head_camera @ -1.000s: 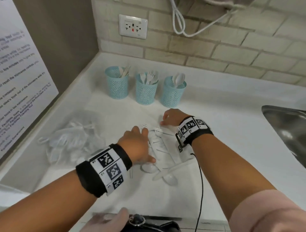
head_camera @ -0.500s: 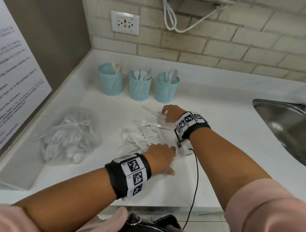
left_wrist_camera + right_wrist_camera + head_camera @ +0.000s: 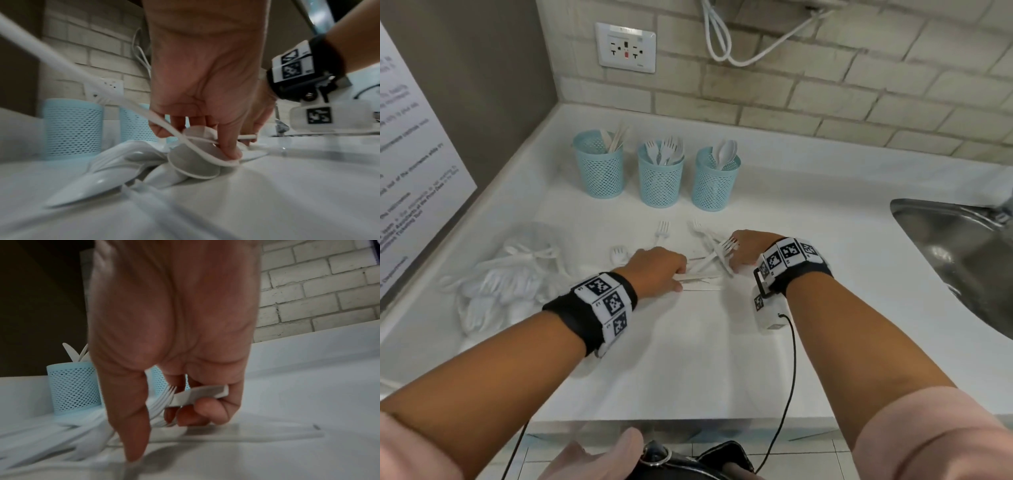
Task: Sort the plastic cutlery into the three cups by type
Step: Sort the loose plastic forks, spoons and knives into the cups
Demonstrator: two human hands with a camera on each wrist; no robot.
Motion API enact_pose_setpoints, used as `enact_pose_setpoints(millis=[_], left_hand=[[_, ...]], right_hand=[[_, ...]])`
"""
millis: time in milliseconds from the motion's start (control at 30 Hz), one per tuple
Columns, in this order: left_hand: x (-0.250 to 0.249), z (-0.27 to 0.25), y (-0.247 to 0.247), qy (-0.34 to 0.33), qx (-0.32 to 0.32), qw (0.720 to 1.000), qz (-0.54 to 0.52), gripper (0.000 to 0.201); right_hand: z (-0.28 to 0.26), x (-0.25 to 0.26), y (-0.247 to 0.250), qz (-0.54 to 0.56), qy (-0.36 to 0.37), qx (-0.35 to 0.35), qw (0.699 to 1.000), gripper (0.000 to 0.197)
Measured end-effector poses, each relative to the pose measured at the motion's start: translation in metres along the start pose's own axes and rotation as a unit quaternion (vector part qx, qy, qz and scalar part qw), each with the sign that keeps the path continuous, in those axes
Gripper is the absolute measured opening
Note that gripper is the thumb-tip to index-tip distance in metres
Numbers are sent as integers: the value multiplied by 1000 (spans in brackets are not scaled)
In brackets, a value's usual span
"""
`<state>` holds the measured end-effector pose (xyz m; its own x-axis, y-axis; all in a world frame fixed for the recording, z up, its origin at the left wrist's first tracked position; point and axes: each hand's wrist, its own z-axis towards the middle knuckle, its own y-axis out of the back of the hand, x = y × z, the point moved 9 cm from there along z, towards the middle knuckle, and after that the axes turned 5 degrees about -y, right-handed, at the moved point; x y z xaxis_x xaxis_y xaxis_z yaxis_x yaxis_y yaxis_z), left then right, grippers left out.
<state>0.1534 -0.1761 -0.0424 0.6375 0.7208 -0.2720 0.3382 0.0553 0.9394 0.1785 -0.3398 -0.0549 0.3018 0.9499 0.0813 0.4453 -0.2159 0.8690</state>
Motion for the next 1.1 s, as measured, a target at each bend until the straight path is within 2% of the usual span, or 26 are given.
enact_pose_setpoints(millis=[33, 167, 267, 367, 467, 533, 600, 667, 700, 767, 800, 933, 1033, 1100], left_hand=[[7, 1, 1, 9, -7, 999, -29, 18], [33, 4, 5, 34, -41, 986, -158, 13], [42, 7, 9, 38, -71, 972, -222, 14], [49, 8, 20, 50, -125, 952, -275, 7], [57, 4, 36, 68, -201, 929, -302, 16], [63, -1, 49, 80, -264, 903, -329, 20], [73, -6, 58, 96, -318, 867, -371, 20], [85, -9, 62, 112, -357, 833, -407, 25], [91, -11, 62, 122, -371, 818, -423, 27], [97, -13, 61, 137, -382, 795, -450, 25], [97, -13, 59, 142, -381, 787, -465, 23], [92, -6, 40, 167, -334, 755, -540, 17], [92, -5, 31, 180, -321, 749, -550, 16], [93, -4, 31, 179, -327, 749, -548, 15]], right_hand=[[0, -1, 0, 4, -1, -15, 1000, 23], [-2, -2, 2, 45, 2, -60, 997, 15], [2, 1, 0, 53, -4, -51, 997, 13], [7, 7, -2, 60, -8, -41, 997, 15], [11, 2, 0, 70, -41, -58, 995, 30], [12, 1, 8, 92, -51, -78, 991, 34], [14, 2, 16, 153, -46, -89, 983, 31], [16, 13, 17, 220, -20, -73, 973, 25], [21, 20, 13, 227, -2, -55, 972, 34], [22, 35, -1, 169, 18, -19, 985, 60], [23, 40, -6, 138, 22, -16, 990, 63], [24, 52, -5, 121, 45, -68, 989, 42], [23, 61, 10, 122, 67, -115, 984, 33], [26, 66, 21, 164, 87, -126, 974, 26]])
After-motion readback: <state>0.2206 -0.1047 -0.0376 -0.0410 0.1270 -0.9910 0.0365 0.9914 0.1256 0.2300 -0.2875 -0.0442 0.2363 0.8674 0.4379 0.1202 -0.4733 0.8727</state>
